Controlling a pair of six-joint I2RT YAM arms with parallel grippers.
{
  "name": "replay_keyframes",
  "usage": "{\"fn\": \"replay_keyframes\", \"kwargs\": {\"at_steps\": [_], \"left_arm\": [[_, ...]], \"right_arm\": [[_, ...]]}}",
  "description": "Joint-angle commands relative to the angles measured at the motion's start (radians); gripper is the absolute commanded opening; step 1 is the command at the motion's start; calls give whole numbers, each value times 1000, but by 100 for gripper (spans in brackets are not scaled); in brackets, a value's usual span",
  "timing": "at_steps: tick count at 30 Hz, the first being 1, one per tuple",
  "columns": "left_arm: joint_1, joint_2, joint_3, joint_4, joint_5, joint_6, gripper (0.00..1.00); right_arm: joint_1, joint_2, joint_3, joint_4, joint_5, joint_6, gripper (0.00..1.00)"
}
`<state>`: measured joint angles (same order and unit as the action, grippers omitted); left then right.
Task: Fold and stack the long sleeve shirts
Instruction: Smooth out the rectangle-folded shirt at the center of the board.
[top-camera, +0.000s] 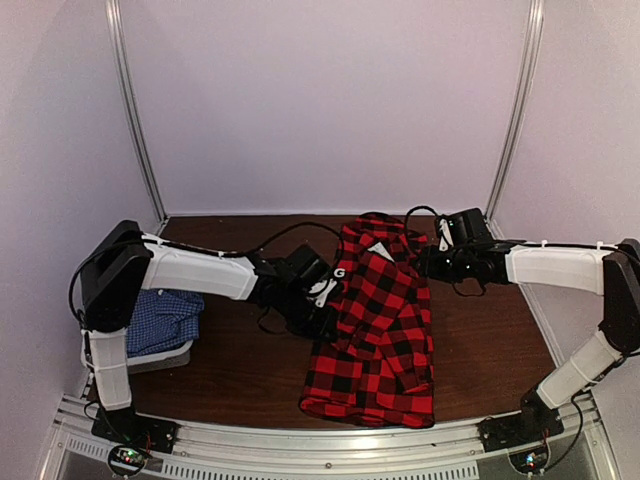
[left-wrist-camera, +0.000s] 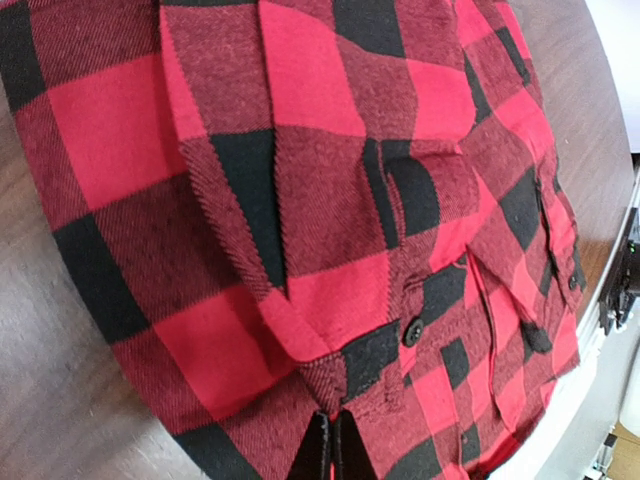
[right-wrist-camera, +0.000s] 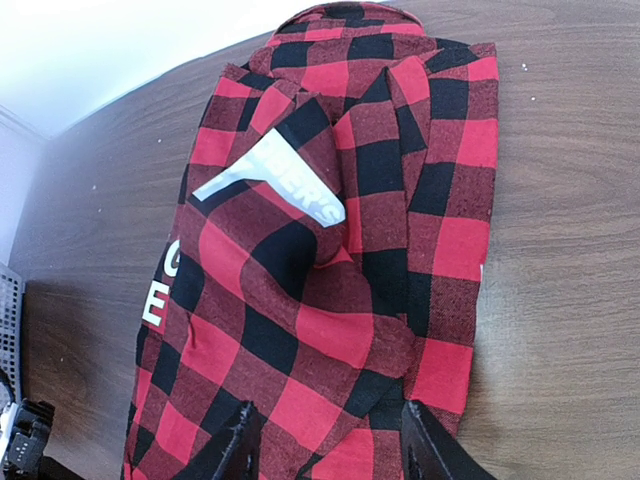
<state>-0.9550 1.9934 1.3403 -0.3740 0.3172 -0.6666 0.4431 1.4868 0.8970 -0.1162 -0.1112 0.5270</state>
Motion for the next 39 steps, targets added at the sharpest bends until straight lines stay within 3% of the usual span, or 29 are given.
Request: {"fn": "replay_keyframes", "kwargs": {"at_steps": [1, 28, 32, 39], "left_arm": [[-5, -69, -49, -14, 66, -4, 0], [-4, -182, -200, -59, 76, -22, 0], [1, -189, -157, -70, 8, 2, 24], [104, -119, 3, -15, -101, 64, 38]], "right_arm": [[8, 10, 32, -7, 5, -8, 49], [8, 240, 181, 4, -33, -63, 54], [8, 253, 190, 2, -32, -69, 54], [-4, 286, 207, 3, -32, -78, 54]]}}
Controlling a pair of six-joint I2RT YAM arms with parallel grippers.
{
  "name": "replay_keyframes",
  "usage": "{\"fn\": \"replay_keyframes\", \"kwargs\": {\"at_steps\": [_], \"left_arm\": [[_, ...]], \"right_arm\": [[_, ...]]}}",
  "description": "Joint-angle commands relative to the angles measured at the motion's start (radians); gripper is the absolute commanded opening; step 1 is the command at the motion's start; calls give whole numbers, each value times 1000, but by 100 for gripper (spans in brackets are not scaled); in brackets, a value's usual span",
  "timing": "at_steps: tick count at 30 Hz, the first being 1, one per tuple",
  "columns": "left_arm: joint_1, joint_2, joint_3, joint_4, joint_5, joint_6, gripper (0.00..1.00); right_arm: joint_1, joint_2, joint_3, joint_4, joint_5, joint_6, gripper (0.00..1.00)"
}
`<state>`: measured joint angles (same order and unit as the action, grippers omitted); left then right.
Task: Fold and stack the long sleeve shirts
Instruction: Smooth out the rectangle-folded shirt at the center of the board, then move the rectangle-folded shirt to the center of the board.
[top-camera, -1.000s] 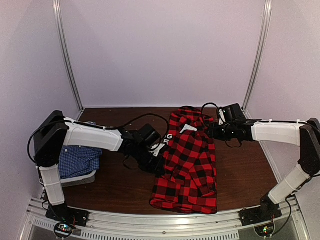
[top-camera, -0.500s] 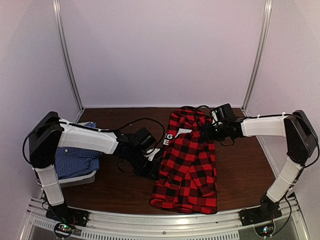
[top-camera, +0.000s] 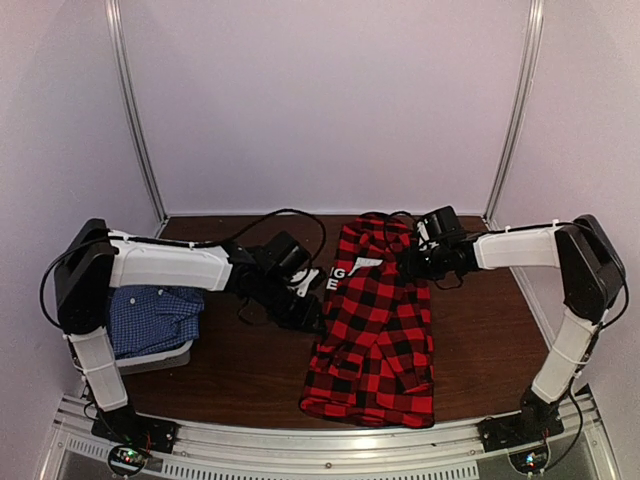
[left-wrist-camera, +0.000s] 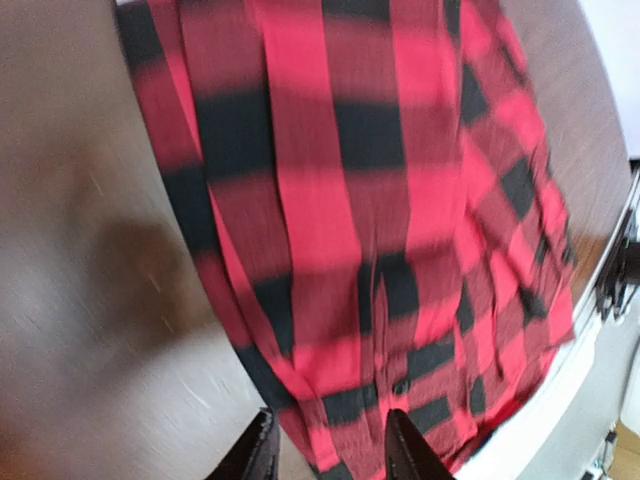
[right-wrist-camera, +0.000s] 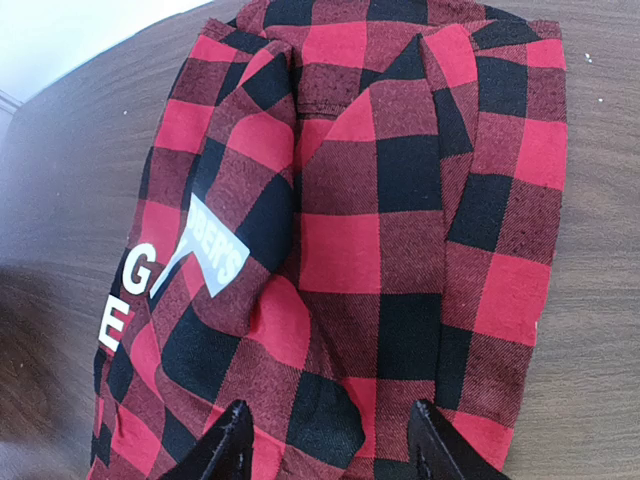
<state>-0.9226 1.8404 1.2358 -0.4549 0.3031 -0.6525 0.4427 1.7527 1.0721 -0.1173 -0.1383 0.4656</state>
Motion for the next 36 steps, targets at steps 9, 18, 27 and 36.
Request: {"fn": "replay_keyframes", "kwargs": {"at_steps": [9, 18, 27, 36], "left_arm": [[206, 321, 460, 164, -147, 160, 42], [208, 577, 727, 120, -191, 190, 45], [206, 563, 635, 161, -132, 140, 32], [203, 526, 562, 188, -76, 98, 3]], "right_arm": [[-23, 23, 17, 14, 28, -6, 53], [-44, -23, -50, 20, 28, 2, 52], [-44, -44, -90, 32, 18, 13, 52], [-43, -37, -100, 48, 13, 31, 52]]}}
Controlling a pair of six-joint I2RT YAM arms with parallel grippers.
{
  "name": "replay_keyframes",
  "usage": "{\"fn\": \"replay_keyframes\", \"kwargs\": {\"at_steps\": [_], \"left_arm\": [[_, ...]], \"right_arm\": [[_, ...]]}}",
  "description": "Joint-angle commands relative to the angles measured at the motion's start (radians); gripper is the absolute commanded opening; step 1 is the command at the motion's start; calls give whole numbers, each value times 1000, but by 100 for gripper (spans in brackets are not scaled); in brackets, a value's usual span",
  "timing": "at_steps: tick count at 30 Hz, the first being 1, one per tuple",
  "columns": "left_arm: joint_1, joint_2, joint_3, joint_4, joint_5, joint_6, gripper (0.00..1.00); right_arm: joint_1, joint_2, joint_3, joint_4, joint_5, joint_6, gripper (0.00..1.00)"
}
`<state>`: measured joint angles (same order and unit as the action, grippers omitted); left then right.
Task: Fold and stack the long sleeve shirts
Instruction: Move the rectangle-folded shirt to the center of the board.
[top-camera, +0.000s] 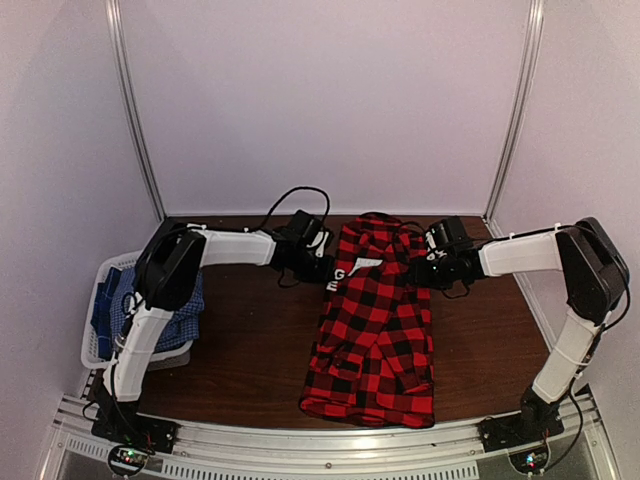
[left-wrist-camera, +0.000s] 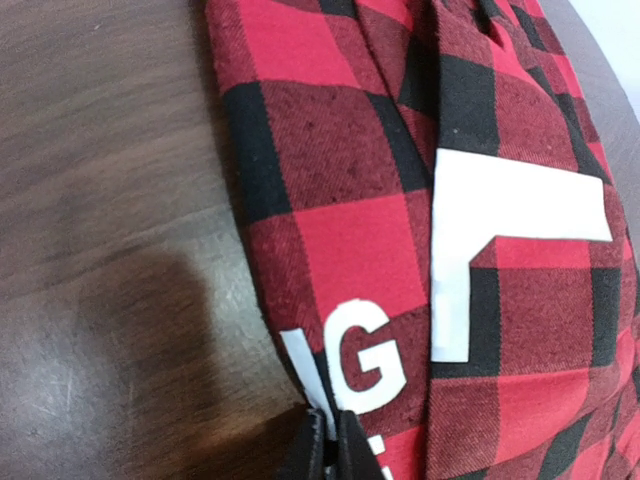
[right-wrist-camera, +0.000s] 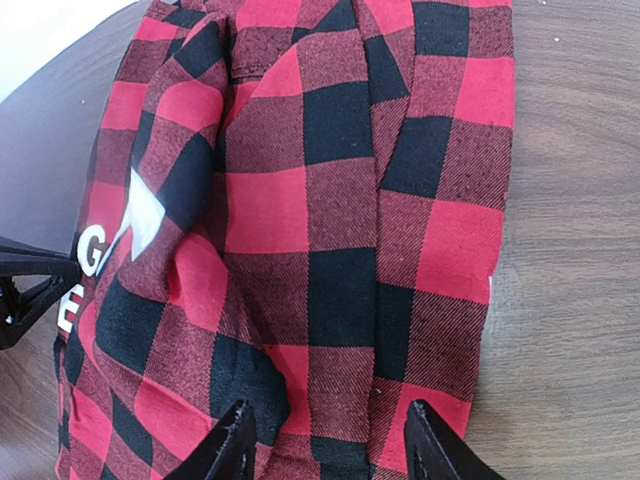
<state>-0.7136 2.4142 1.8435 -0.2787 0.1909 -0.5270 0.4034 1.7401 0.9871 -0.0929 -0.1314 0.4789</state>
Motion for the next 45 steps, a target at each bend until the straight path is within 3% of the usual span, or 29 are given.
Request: {"fn": "replay_keyframes", "kwargs": {"at_steps": [1, 9, 16, 21, 26, 32, 45], "left_arm": [[-6, -62, -73, 21, 34, -34, 0], [-6, -248, -340, 71, -18, -106, 0], [-4, -438, -615, 90, -82, -134, 0], [-1, -517, -690, 79, -108, -126, 3], [-1, -577, -643, 9, -174, -106, 23], [1, -575, -494, -39, -209, -61, 32], [61, -238, -113, -86, -102, -14, 35]], "right_arm": [[-3, -25, -16, 24, 4, 19, 52], [16, -33, -36, 39, -14, 33, 52], [110, -30, -45, 54, -18, 62, 52], [179, -34, -28, 46, 8, 81, 52], [209, -35, 1, 34, 30, 89, 52], [229, -5, 41, 38, 10, 99, 52], [233, 42, 56, 90, -72, 129, 50]]}}
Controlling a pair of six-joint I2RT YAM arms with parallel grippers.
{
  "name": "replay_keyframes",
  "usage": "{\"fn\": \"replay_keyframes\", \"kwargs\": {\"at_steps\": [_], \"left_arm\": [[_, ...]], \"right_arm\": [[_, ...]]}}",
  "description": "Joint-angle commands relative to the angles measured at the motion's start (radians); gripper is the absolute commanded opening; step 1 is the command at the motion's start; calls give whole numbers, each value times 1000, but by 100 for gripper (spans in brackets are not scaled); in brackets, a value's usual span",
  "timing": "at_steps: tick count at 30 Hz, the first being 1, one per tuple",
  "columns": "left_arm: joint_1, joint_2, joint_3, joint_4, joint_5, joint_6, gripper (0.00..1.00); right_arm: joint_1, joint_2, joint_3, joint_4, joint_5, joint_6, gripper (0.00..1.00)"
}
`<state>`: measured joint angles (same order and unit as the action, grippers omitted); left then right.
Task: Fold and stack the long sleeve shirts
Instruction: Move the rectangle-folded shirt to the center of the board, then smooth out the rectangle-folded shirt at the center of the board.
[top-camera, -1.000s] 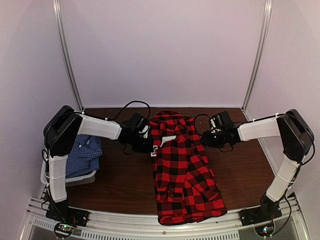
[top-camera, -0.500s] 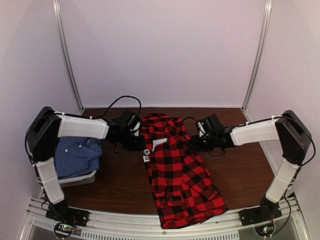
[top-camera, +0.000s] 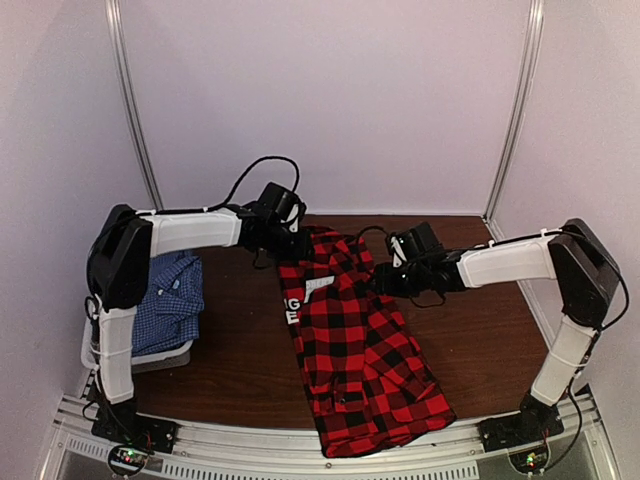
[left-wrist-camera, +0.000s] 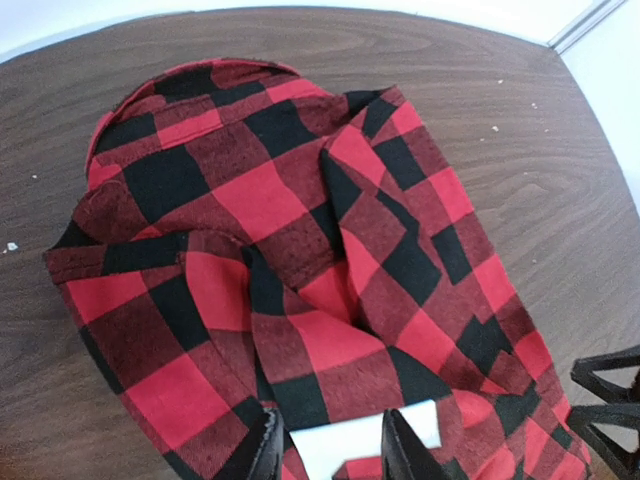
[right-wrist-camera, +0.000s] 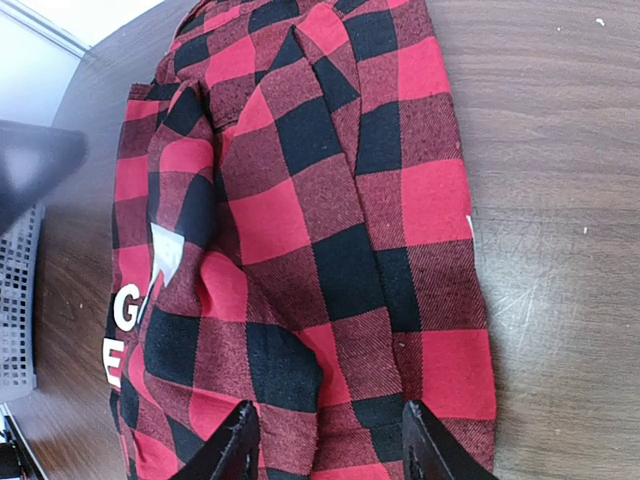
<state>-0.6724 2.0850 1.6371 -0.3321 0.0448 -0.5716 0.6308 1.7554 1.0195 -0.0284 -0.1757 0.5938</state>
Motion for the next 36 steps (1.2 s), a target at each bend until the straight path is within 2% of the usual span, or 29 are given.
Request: {"fn": "replay_keyframes", "kwargs": {"at_steps": [1, 11, 20, 28, 36], "left_arm": [[21, 116, 124, -45, 42, 33, 35], [36, 260, 266, -77, 22, 10, 35], [44, 254, 250, -93, -17, -12, 38], [62, 247, 228, -60, 64, -26, 43], [64, 272, 224, -34, 118, -52, 41]], "right_arm": [[6, 33, 25, 25, -31, 14, 49], [9, 88, 38, 51, -43, 11, 48], [10, 119, 42, 67, -58, 12, 47], [18, 116, 49, 64, -43, 10, 46], [30, 134, 72, 64, -43, 14, 45]]}}
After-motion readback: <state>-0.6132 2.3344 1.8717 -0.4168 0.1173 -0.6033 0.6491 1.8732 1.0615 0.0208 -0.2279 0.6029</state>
